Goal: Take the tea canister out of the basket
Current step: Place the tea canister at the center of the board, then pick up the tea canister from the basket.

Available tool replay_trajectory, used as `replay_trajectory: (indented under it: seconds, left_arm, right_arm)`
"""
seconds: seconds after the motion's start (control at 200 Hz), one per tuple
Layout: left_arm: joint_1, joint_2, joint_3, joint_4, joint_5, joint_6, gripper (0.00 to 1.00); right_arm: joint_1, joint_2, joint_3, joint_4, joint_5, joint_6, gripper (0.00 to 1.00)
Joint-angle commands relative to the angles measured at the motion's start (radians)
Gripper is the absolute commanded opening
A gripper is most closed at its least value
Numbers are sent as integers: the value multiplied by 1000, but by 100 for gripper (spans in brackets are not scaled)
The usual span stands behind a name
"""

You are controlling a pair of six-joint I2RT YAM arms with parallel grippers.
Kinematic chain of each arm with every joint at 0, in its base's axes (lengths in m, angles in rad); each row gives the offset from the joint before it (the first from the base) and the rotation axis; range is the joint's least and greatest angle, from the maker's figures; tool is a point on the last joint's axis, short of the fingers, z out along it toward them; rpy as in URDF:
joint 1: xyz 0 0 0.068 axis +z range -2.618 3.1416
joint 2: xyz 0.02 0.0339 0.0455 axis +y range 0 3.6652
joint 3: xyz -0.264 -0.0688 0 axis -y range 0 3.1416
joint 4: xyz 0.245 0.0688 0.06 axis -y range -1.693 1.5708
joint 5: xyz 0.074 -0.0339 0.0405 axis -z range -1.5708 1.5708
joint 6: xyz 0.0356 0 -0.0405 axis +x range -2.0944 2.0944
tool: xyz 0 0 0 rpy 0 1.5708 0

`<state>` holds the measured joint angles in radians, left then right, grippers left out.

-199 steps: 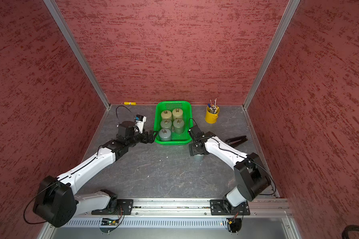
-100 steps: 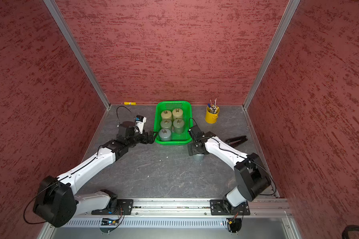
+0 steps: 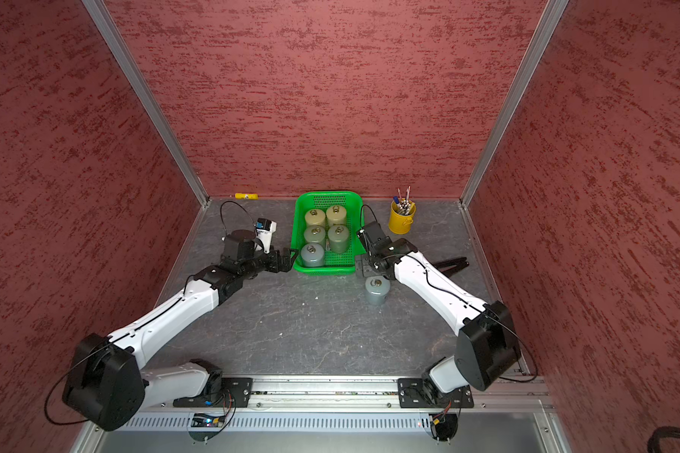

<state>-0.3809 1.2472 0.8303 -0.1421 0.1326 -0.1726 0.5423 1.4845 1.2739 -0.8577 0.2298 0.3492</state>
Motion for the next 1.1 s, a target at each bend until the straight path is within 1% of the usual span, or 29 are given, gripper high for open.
replay_trajectory:
  seconds: [0.0,0.115,0.235,0.396,0.576,0.827,1.097]
  left_arm:
    - [27,6,10,5,43,-41,100]
    - [56,6,18,6,84,-70,100]
    - [77,5,25,0,101,-82,100]
    - [85,10,42,-40,85,-70,100]
    - [88,-18,43,-55,65,-67,100]
    - [89,-7,35,-34,61,-91,100]
    - [88,-12,35,-39,52,-83,100]
  right_arm:
    - [-2,5,83,2,-1,-19,99]
    - [18,85,178,54,-113,-20,99]
    - [67,213,318,57,-164,-28,99]
    - [130,376,501,4,-169,-41,99]
    - [170,506,627,-51,-181,-38,98]
    - [191,624,721,-63,-179,-24,98]
    - [194,720,824,-86,-181,-27,98]
